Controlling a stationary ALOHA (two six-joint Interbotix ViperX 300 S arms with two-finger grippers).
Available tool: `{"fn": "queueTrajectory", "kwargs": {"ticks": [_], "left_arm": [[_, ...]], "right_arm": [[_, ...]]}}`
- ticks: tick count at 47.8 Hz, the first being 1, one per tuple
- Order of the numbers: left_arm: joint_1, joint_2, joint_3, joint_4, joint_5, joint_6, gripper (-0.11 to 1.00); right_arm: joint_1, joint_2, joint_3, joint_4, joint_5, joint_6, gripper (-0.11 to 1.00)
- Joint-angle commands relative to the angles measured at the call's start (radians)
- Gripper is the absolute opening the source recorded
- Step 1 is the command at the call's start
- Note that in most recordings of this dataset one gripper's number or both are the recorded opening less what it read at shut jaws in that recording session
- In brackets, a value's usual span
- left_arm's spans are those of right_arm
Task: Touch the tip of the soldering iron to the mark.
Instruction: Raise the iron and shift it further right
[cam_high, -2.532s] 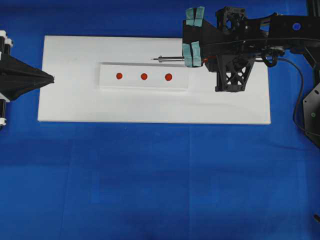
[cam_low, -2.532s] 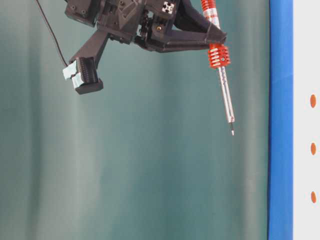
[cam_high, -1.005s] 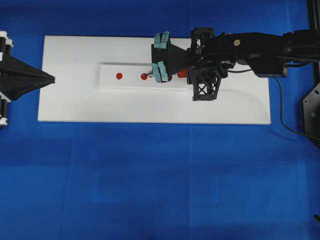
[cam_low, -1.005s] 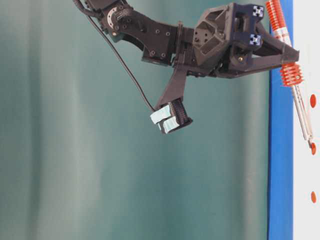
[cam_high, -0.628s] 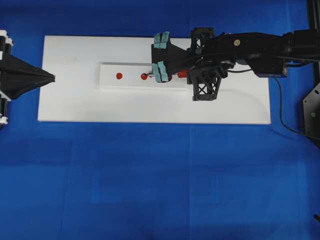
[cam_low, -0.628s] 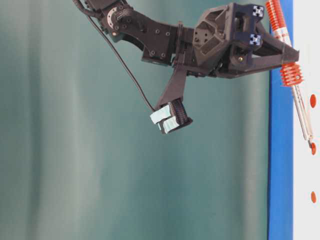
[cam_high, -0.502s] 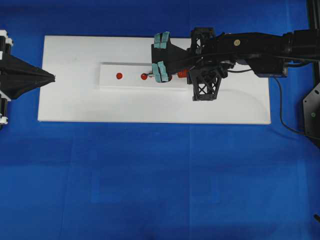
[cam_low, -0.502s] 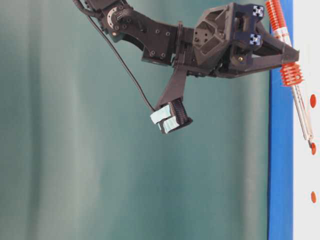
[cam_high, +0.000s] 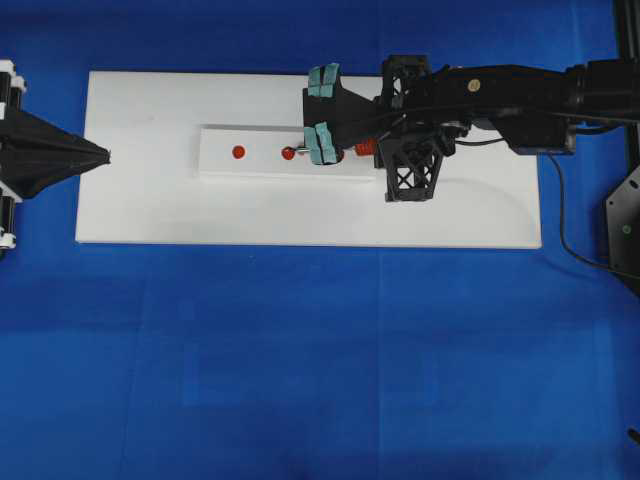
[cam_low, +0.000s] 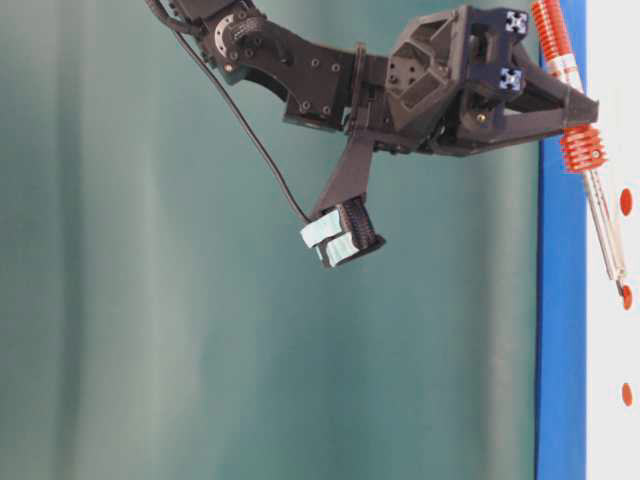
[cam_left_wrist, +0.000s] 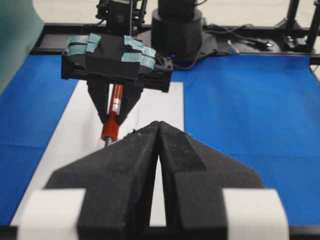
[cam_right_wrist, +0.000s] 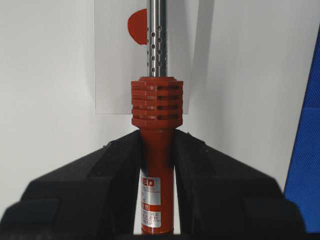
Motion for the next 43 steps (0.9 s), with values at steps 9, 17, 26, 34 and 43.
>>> {"fn": "queueTrajectory", "kwargs": {"ticks": [9,17,26,34,43], "left_arm": [[0.003,0.005,-0.011,0.000,-0.012,0.000,0.00],[0.002,0.005,-0.011,0.000,-0.012,0.000,0.00],[0.003,0.000,-0.012,0.002,-0.012,0.000,0.00],[0.003,0.000,-0.012,0.002,-0.012,0.000,0.00],[0.002,0.000,-0.012,0.002,-0.012,-0.002,0.00]], "right_arm": [[0.000,-0.015,-0.015,0.002,-0.002,0.003,0.07],[0.000,-0.035,-0.025,-0.003,0.023,0.005,0.07],[-0.002,-0.118,-0.054,-0.017,0.078,0.003,0.07],[-0.002,-0.189,-0.106,-0.055,0.170,0.005,0.07],[-0.002,-0.227,-0.163,-0.097,0.255,0.005,0.07]]}}
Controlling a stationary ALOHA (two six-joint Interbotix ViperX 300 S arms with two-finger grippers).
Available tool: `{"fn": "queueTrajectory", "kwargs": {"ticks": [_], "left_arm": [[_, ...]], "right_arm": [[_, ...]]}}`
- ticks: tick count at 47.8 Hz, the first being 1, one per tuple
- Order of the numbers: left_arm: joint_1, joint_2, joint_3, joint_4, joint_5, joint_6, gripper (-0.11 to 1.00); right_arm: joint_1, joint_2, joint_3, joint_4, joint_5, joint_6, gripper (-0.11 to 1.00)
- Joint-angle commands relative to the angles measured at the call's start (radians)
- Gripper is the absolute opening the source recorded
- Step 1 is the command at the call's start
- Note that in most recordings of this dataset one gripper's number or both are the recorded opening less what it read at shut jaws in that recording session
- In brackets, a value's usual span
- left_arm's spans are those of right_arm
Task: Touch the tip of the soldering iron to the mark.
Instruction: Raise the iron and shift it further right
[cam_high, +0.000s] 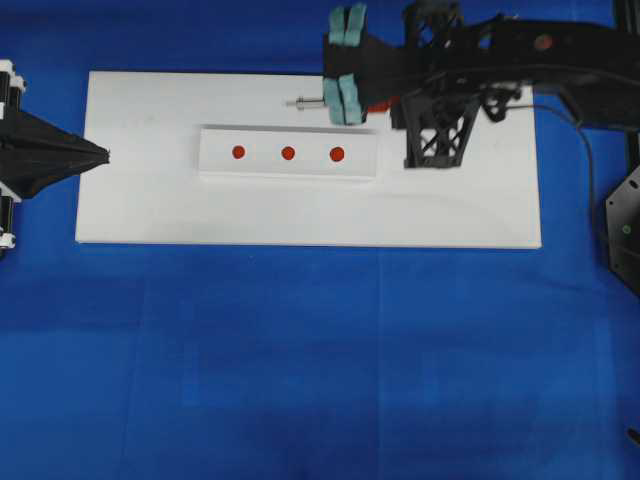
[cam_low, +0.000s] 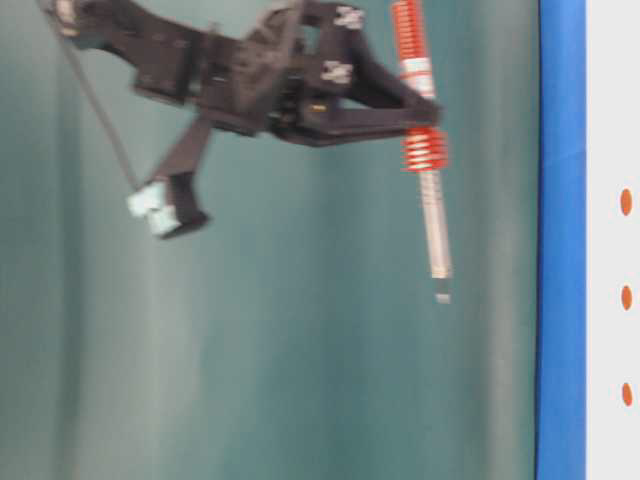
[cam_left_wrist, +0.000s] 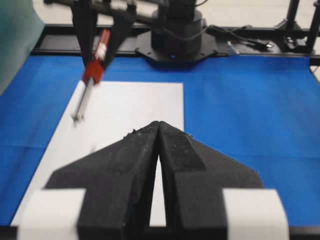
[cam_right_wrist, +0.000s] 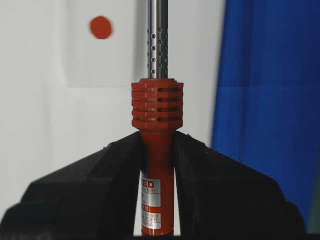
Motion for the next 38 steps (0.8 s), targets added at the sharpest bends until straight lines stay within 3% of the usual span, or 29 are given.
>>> {"fn": "queueTrajectory", "kwargs": {"ticks": [1,20,38], "left_arm": [[0.003,0.003,-0.012,0.000,-0.012,-0.002,0.00],[0.002,0.003,-0.011,0.000,-0.012,-0.002,0.00],[0.002,0.003,-0.011,0.002,-0.012,-0.002,0.00]], "right_arm": [[-0.002,-0.037,-0.043,-0.017,0.025,0.002,0.07],[0.000,-0.044,-0.023,-0.015,0.025,0.005,0.07],[0.000,-0.183,0.140,-0.012,0.021,0.028,0.07]]}}
